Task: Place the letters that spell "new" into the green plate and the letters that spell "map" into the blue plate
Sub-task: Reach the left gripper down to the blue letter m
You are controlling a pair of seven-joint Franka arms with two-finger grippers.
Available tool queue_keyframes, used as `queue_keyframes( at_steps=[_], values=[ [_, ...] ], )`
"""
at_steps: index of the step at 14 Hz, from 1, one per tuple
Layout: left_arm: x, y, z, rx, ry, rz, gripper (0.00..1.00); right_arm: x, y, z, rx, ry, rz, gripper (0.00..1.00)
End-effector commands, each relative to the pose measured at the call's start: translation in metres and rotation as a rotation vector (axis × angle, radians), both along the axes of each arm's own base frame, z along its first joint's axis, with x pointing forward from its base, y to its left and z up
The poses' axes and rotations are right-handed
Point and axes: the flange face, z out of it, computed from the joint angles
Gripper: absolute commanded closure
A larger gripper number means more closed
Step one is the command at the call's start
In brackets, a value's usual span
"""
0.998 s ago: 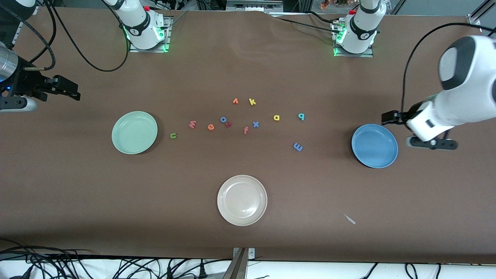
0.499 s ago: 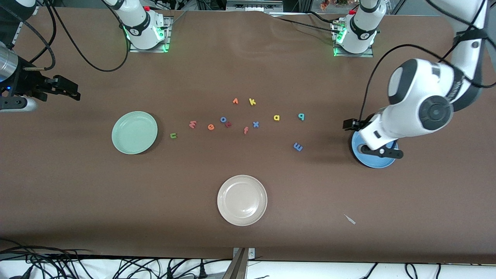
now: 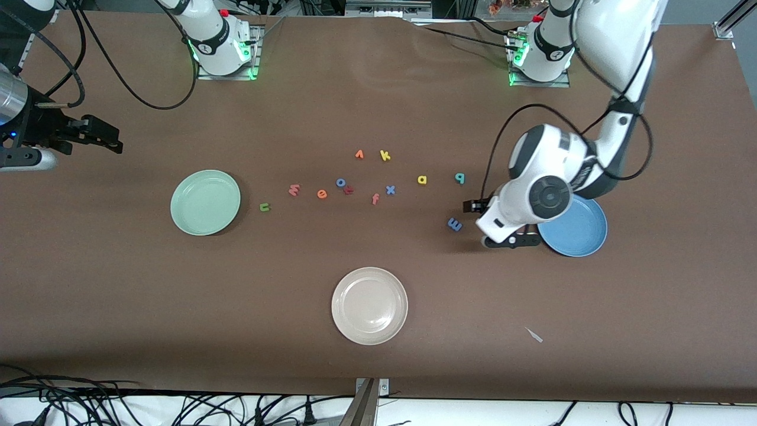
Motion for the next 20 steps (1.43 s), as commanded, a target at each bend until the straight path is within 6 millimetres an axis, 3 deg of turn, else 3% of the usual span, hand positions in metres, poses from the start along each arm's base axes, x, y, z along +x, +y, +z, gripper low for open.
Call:
queue_keyframes(
  at_steps=[1,4,11,14,17,20],
  values=[
    [-0.003,-0.010,-0.010,0.002,-0.030,0.166,0.00,-0.001,0.001,0.004,-0.004,-0.001,0.000,0.00],
    [-0.023,-0.033,-0.036,0.015,-0.091,0.371,0.00,-0.001,0.001,0.004,-0.004,-0.003,-0.001,0.00],
    [-0.045,-0.058,-0.059,0.044,-0.158,0.605,0.05,0.000,0.000,0.004,-0.004,-0.004,-0.003,0.00],
    [-0.049,-0.059,-0.072,0.104,-0.203,0.671,0.09,0.001,-0.001,0.003,-0.005,-0.004,-0.006,0.00],
    [-0.052,-0.059,-0.090,0.166,-0.239,0.683,0.18,0.001,-0.004,0.002,-0.003,-0.003,-0.012,0.00],
    [-0.052,-0.060,-0.095,0.170,-0.234,0.697,0.25,0.001,-0.005,0.002,0.009,-0.001,-0.017,0.00]
  ],
)
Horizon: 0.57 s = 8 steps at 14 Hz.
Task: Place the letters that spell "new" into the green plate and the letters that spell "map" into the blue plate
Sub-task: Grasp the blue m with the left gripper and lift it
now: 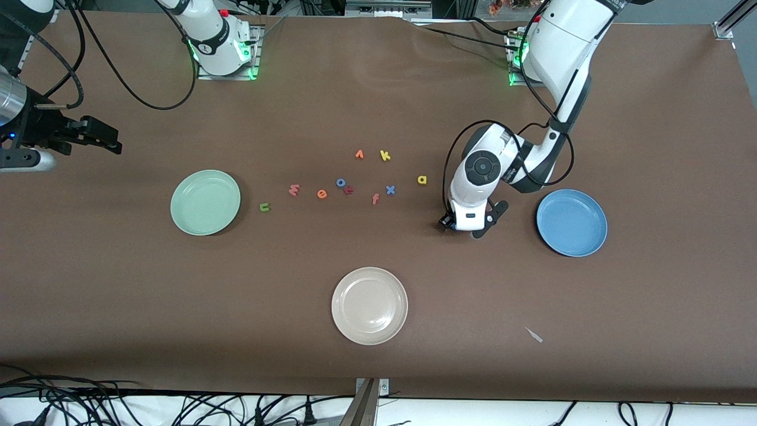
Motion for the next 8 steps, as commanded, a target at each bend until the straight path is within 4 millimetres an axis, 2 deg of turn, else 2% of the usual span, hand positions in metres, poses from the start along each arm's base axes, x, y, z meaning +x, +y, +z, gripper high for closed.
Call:
queue_keyframes(
  at_steps=[1,2,4,6,8],
  values=[
    [0.0015,-0.0042,-0.0033,0.017,-0.020,0.030,0.27,0.0005,0.0019,0.0049,0.044,-0.006,-0.013,0.00],
    [0.0016,-0.0054,-0.0049,0.015,-0.024,0.055,0.30,0.0004,0.0053,0.0056,0.051,-0.007,-0.018,0.00],
    [0.0027,-0.0064,-0.0061,0.006,-0.036,0.083,0.42,0.0006,0.0048,0.0057,0.045,-0.008,-0.041,0.00],
    [0.0024,-0.0053,-0.0090,0.010,-0.033,0.082,0.68,0.0007,0.0028,0.0057,0.034,-0.008,-0.042,0.00],
    [0.0023,-0.0043,-0.0110,0.023,-0.039,0.062,0.81,0.0007,0.0005,0.0056,0.006,-0.009,-0.037,0.00]
  ],
)
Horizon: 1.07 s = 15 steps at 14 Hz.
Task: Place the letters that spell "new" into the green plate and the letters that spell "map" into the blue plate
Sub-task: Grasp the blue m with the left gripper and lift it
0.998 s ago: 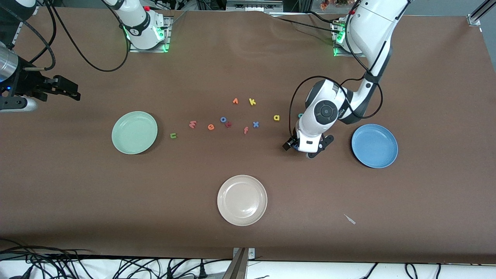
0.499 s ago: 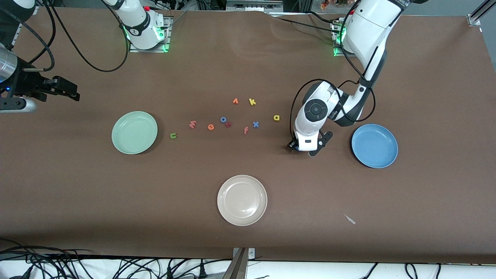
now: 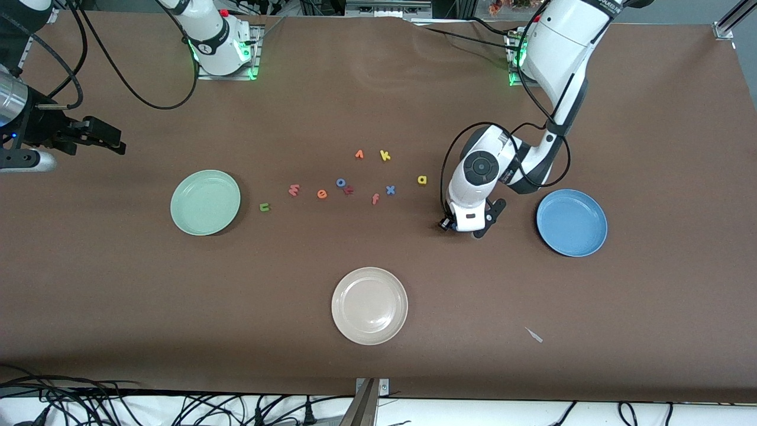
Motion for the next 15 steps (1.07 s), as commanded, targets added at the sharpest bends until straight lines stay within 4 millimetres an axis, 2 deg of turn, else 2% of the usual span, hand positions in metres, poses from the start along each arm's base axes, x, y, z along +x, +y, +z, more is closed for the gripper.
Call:
queue_keyframes(
  at_steps=[1,4,7,9,12,15],
  values=[
    [0.000,0.000,-0.009,0.042,-0.014,-0.020,0.84,0.001,-0.004,0.004,-0.038,-0.006,-0.014,0.00],
    [-0.001,0.000,-0.011,0.045,-0.007,-0.033,0.98,0.004,-0.003,-0.003,-0.039,0.009,-0.012,0.00],
    [0.011,0.006,-0.002,0.056,0.000,-0.029,1.00,0.003,-0.005,-0.006,-0.044,0.025,0.003,0.00],
    [0.013,0.012,0.002,0.079,0.047,-0.119,1.00,0.004,-0.002,-0.009,-0.042,0.030,0.017,0.00],
    [0.019,0.031,0.008,0.112,0.131,-0.250,1.00,0.005,0.027,-0.031,-0.029,0.048,0.028,0.00],
    [0.024,0.062,0.013,0.118,0.255,-0.472,1.00,0.009,0.044,-0.062,-0.024,0.017,0.053,0.00]
  ],
)
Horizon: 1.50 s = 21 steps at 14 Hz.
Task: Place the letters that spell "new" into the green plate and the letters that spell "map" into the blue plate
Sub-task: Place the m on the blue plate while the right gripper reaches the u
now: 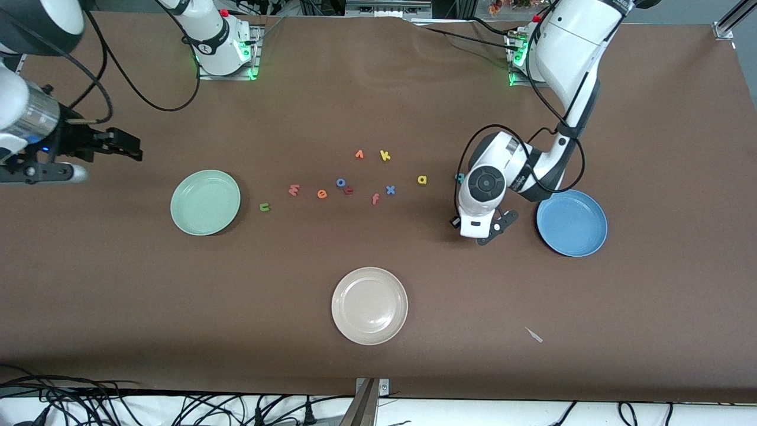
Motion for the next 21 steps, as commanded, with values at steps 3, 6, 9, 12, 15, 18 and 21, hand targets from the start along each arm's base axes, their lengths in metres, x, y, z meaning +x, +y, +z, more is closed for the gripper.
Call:
queue_keyframes(
  at_steps=[3,6,9,12,15,18,21],
  values=[
    [0.015,0.053,0.017,-0.012,0.165,-0.287,1.00,-0.005,0.030,-0.058,0.012,-0.021,0.005,0.00],
    [0.018,0.083,0.030,-0.036,0.263,-0.398,1.00,-0.006,0.065,-0.105,0.017,-0.070,-0.044,0.00],
    [0.031,0.124,0.044,-0.098,0.351,-0.513,1.00,0.008,0.084,-0.137,0.022,-0.089,-0.022,0.00],
    [0.040,0.171,0.051,-0.186,0.409,-0.633,1.00,0.019,0.094,-0.166,0.024,-0.090,-0.003,0.00],
    [0.045,0.217,0.050,-0.267,0.426,-0.725,1.00,0.027,0.113,-0.187,0.043,-0.128,0.028,0.00],
    [0.045,0.254,0.041,-0.324,0.434,-0.766,0.83,0.028,0.135,-0.210,0.062,-0.141,0.060,0.00],
    [0.046,0.247,0.042,-0.331,0.423,-0.772,0.00,0.025,0.153,-0.232,0.075,-0.135,0.130,0.00]
  ],
)
